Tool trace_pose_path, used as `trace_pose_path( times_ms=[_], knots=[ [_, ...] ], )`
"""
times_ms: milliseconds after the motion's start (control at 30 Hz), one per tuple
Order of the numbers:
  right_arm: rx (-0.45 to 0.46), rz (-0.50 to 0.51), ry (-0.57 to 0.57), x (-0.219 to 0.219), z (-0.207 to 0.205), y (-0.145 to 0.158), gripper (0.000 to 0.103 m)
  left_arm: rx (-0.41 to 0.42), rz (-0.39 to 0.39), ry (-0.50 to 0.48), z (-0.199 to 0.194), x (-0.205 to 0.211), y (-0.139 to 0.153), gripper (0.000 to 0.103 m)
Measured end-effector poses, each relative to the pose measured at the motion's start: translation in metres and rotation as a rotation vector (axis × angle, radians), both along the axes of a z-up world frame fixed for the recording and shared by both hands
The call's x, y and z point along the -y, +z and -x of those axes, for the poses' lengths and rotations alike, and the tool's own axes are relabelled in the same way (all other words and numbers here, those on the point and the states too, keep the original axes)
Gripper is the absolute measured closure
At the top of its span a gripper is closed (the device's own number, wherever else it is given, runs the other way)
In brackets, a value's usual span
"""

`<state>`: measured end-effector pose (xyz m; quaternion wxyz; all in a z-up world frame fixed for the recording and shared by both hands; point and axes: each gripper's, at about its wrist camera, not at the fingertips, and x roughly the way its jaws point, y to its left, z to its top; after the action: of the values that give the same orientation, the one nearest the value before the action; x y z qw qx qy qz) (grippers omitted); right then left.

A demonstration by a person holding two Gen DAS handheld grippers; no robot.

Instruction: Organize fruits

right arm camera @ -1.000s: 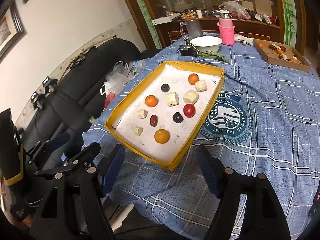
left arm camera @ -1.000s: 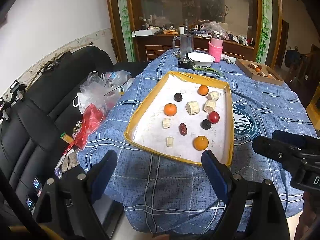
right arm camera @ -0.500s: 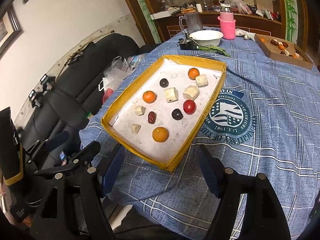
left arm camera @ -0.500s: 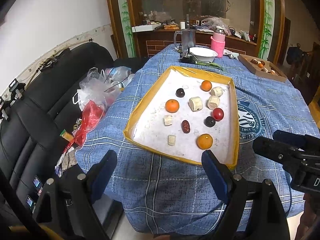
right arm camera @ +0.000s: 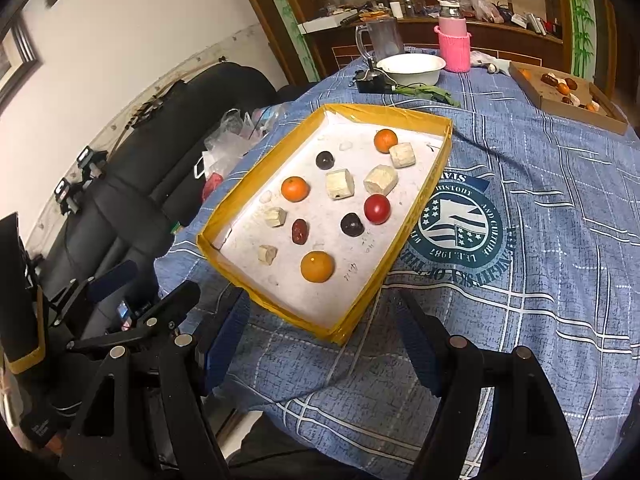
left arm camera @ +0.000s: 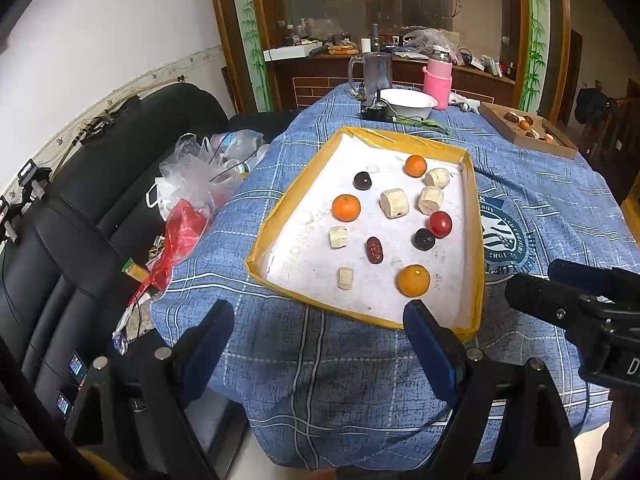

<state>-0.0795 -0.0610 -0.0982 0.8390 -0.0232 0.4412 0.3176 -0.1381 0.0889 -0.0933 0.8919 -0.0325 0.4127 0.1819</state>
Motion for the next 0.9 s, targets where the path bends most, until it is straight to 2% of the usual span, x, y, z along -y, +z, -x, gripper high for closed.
trace_pose_path(
  times_ms=[900],
  knots=[
    [-0.008,0.029,0.007,-0.012,-0.005,-0.004,0.03,-0.023,0.012,0.006,-0.004,-0.008,-0.009,0.015]
  ],
)
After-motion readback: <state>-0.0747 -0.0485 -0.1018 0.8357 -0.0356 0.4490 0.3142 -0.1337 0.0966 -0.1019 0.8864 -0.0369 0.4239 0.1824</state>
